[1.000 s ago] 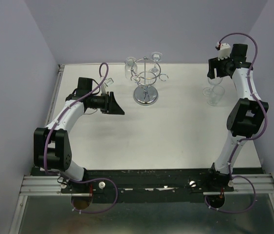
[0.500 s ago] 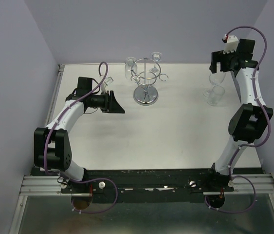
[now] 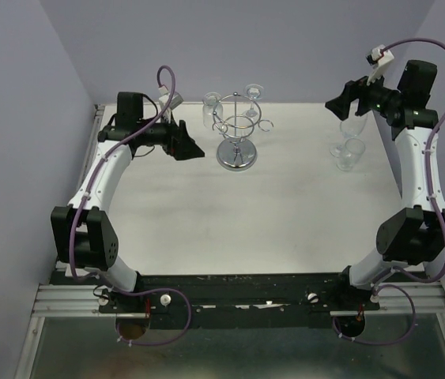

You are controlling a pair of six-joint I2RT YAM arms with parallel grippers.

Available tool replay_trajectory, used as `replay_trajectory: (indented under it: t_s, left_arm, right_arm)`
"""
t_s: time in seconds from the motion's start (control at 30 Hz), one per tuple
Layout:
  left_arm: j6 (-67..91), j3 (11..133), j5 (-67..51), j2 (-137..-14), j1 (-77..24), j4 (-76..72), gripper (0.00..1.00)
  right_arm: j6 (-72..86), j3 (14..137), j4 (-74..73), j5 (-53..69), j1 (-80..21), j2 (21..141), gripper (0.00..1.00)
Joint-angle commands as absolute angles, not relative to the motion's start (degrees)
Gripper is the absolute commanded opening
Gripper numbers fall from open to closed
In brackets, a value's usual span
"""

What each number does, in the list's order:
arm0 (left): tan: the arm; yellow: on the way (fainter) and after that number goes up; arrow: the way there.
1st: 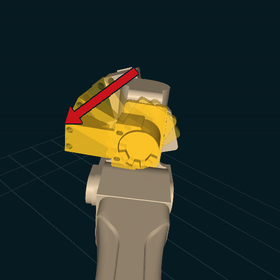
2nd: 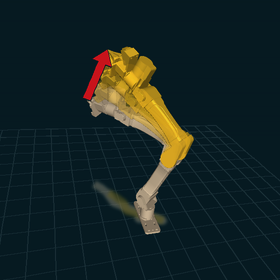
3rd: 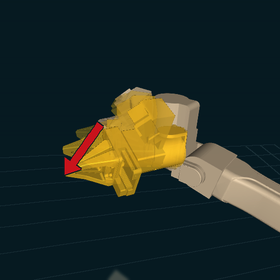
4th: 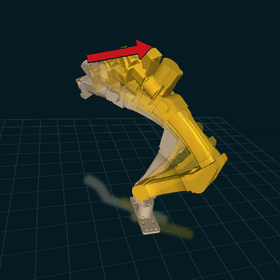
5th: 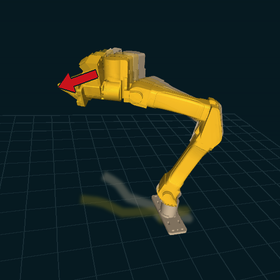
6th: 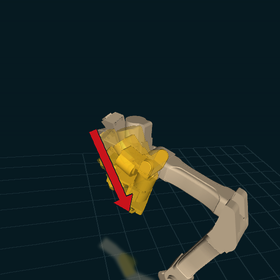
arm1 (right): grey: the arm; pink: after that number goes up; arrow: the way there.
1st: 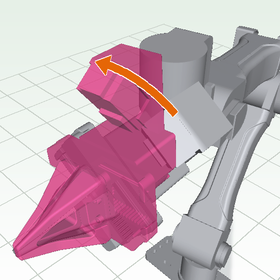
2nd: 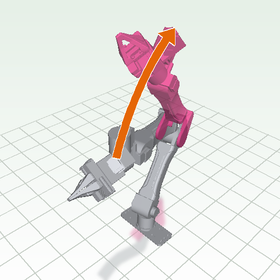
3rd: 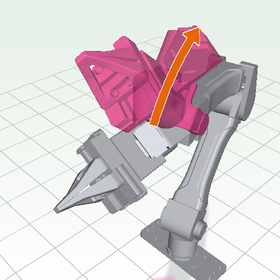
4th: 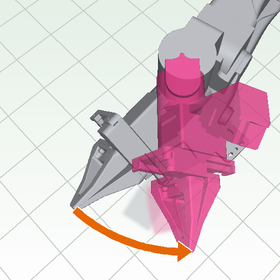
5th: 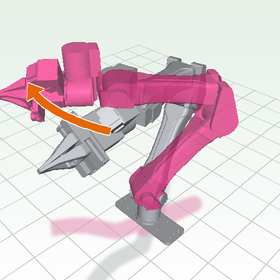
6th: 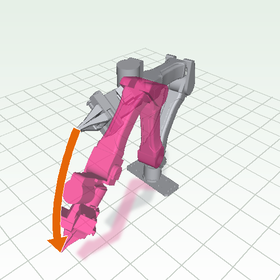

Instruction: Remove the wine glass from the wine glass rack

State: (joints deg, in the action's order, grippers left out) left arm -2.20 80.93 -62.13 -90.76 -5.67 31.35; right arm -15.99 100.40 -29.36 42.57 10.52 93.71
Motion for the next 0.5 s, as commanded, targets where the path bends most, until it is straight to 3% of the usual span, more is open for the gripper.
replay_trajectory:
  t_s: [0.0, 0.27, 0.47]
  left_arm:
    - [-8.6, 88.1, -56.4, -91.2, -5.4, 31.3, 0.99]
    - [-8.9, 88.6, -46.7, -84.8, -6.7, 23.7, 0.99]
    - [-10.9, 82.2, -40.8, -76.9, -10.6, 19.4, 0.99]
  right_arm:
    - [-12.9, 96.9, -23.7, 51.0, 8.6, 91.5, 0.96]
    - [-17.7, 89.1, -19.2, 54.1, 4.0, 89.9, 0.81]
    - [-26.4, 86.0, -20.1, 52.6, -1.2, 88.4, 0.77]
